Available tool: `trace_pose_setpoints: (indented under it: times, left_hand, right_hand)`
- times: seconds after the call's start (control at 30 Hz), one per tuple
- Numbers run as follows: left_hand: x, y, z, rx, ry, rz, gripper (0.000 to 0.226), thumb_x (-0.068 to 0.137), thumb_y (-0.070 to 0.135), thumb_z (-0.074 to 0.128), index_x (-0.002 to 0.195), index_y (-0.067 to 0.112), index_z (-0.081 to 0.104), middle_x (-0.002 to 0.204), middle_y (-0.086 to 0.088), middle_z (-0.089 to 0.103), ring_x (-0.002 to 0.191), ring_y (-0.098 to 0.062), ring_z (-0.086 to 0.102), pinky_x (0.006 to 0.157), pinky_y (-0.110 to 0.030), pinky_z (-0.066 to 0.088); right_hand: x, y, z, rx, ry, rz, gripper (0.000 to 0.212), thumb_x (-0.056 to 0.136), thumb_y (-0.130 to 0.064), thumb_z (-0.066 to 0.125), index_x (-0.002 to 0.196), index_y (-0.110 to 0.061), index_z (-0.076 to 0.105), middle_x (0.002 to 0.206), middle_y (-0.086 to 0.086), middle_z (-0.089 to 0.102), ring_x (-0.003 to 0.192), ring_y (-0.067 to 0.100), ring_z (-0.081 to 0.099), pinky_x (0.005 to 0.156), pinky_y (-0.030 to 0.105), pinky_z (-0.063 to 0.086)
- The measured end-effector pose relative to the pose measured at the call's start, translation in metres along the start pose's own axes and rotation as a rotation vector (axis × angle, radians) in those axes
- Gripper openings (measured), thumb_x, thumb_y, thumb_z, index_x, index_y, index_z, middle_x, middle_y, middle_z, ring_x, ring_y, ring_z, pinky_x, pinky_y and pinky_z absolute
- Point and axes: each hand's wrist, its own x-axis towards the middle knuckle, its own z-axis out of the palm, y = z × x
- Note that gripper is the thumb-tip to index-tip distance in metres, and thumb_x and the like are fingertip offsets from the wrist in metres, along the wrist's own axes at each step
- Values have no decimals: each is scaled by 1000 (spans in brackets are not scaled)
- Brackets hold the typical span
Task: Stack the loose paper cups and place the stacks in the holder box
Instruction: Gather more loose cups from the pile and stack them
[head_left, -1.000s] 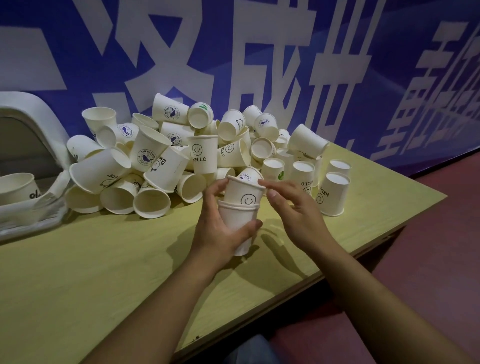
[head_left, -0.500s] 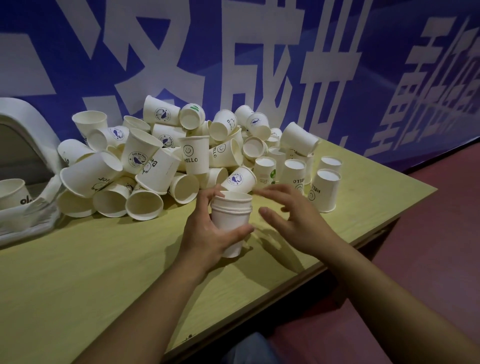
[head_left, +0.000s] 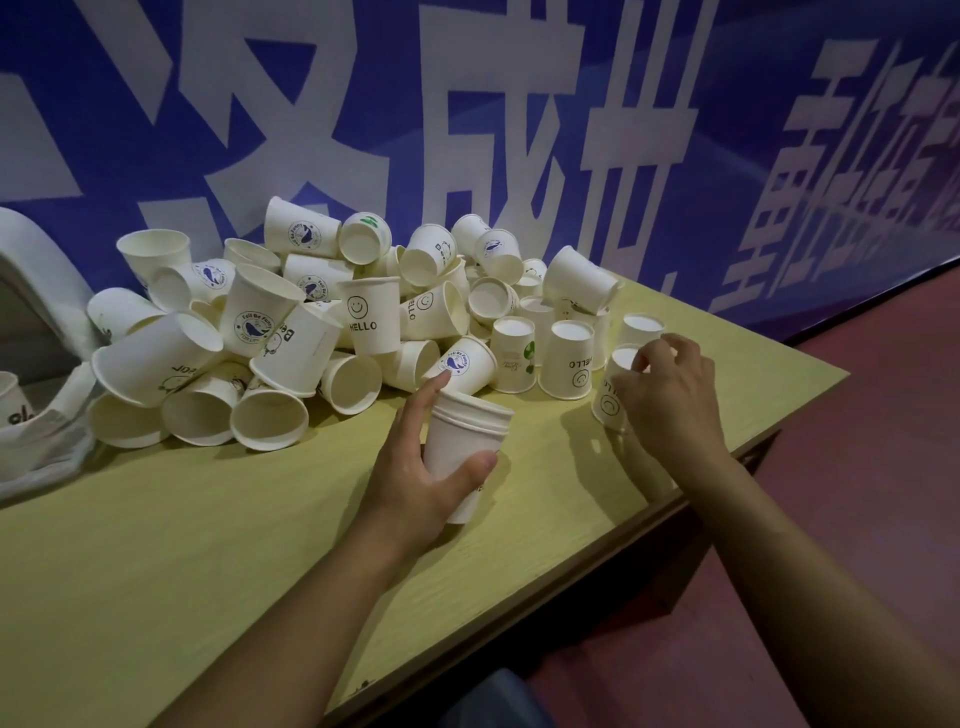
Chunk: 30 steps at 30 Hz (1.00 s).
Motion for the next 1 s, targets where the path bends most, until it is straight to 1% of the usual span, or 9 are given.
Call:
trace_pose_setpoints:
  times: [0.13,0.3,0.43,0.53,0.6,0.67,0.77,0.93,1.0]
  left_hand:
    - [-1,-1,0,-18,-53,-10,83,64,64,72,139,61,36,143,18,48,98,-8,67,71,-21,56]
    - [-4,3,0,-59,-130,8,77,64,59,73,133,60,41,126,34,51,97,-14,69,72,-29,60]
    - [-5,1,1,-47,-204,-24,88,65,59,76,143,60,35,141,17,49,110,-21,67,85,-44,62]
    - [-4,0,1,-59,-206,-37,95,64,60,79,146,58,31,141,20,51,109,-17,68,86,-47,61]
    - [-4,1,-1,-63,-192,-38,92,63,60,78,142,63,32,133,29,53,104,-14,69,83,-46,62]
    - [-4,1,-2,-75,-168,-40,88,62,61,78,137,65,34,128,30,54,101,-14,70,80,-43,63]
    - [-3,4,-1,-70,-121,-31,86,60,63,76,134,64,34,130,30,52,97,-6,68,78,-36,62]
    - [-3,5,-1,-58,-97,-14,84,59,62,74,131,61,31,125,33,49,93,2,65,71,-24,59]
    - [-3,7,-1,-48,-84,-4,86,58,63,73,133,55,31,127,28,48,94,6,63,69,-19,57]
  right_hand:
    - [-14,-20,-6,276,41,2,21,89,-36,69,91,-23,53,116,-1,61,105,22,57,82,40,55]
    - [-42,-55,-16,786,34,-103,46,88,-18,73,120,-33,44,113,-9,53,97,8,63,72,27,60]
    - [-53,-72,-4,818,-146,-162,39,88,-16,71,116,-37,54,111,2,54,97,13,64,72,26,59]
    - [-60,-78,11,891,-216,-118,9,88,-32,65,92,-28,57,89,-3,59,85,15,61,75,42,53]
    - [-61,-78,19,920,-209,-108,18,93,-36,62,86,-22,53,82,0,56,78,18,55,73,50,49]
    - [-60,-78,23,967,-206,-106,12,97,-29,63,99,-24,52,83,2,55,79,17,57,75,48,50]
    - [-58,-74,24,957,-236,-132,36,92,-33,67,124,-38,53,82,5,56,83,23,61,85,52,53]
    - [-60,-71,28,920,-209,-170,60,93,-26,69,144,-42,42,82,5,59,81,18,62,87,39,54]
    - [-60,-71,28,906,-204,-175,51,94,-29,66,141,-41,50,84,6,60,84,20,63,86,42,55]
